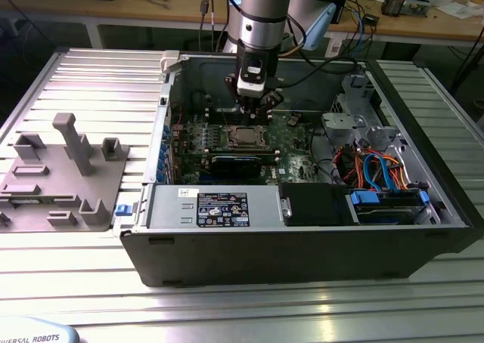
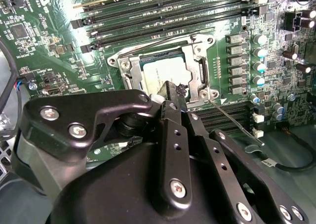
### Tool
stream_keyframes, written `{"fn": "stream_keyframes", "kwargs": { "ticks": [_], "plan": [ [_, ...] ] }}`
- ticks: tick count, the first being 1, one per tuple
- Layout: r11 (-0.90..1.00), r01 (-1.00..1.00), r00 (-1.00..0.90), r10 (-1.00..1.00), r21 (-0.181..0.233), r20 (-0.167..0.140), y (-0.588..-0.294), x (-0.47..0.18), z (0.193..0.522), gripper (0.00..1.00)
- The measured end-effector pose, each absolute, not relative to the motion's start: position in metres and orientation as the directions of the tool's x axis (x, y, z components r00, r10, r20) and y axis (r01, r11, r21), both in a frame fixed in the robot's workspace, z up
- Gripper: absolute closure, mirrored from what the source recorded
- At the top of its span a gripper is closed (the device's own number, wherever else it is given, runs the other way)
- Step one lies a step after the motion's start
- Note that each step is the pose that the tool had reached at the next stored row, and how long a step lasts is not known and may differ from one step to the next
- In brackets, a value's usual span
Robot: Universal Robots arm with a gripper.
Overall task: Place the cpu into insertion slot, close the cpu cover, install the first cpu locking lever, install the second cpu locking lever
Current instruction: 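Install the first cpu locking lever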
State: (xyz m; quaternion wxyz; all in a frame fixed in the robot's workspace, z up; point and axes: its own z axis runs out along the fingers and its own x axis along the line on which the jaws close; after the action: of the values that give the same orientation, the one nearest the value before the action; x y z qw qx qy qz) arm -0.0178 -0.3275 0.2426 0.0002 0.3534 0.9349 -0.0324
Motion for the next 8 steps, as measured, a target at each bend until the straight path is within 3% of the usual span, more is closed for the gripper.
{"fn": "stream_keyframes", "kwargs": {
  "ticks": [8],
  "plan": [
    [0.754,0.654,-0.756,0.654,-0.060,-0.023,-0.3275,-0.0178,0.2425,0.89]
  ]
}}
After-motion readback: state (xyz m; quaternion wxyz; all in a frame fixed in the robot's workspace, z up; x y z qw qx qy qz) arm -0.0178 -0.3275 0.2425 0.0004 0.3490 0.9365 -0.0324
